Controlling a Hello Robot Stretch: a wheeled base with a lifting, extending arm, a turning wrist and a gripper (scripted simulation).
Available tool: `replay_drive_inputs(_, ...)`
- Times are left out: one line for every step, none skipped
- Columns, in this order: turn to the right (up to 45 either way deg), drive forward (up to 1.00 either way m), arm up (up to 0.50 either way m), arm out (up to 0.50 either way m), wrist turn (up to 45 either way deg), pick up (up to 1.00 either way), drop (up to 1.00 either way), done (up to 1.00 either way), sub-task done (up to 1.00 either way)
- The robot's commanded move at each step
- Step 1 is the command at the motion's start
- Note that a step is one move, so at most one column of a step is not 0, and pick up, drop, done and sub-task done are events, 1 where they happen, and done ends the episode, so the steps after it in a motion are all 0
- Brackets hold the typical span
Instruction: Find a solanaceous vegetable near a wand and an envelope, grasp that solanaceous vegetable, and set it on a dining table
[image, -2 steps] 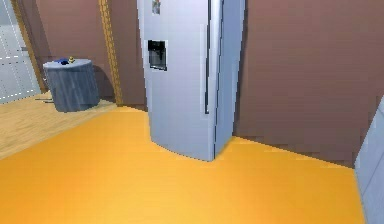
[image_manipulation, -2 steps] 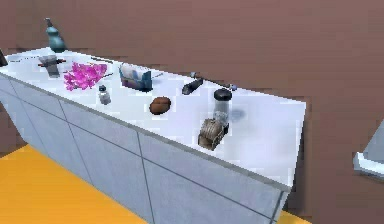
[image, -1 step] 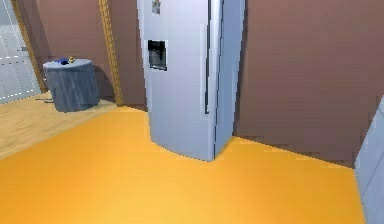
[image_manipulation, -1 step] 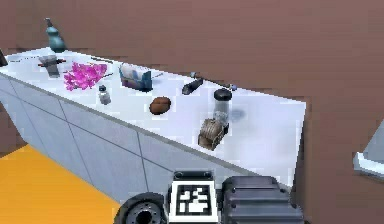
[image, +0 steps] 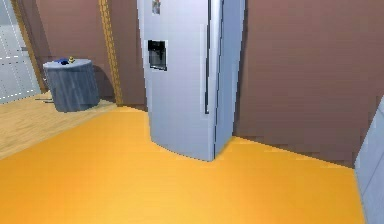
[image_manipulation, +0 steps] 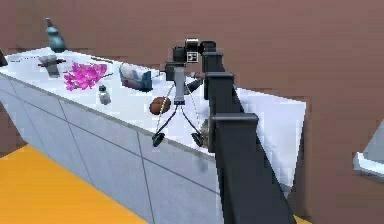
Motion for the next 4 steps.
replay_drive_inputs(0.0,0.0,0.0,0.0,45.0,0.0,0.0,0.0,0.0)
replay_drive_inputs(0.0,0.0,0.0,0.0,45.0,0.0,0.0,0.0,0.0)
replay_drive_inputs(0.0,0.0,0.0,0.0,45.0,0.0,0.0,0.0,0.0)
replay_drive_inputs(0.0,0.0,0.0,0.0,6.0,0.0,0.0,0.0,0.0)
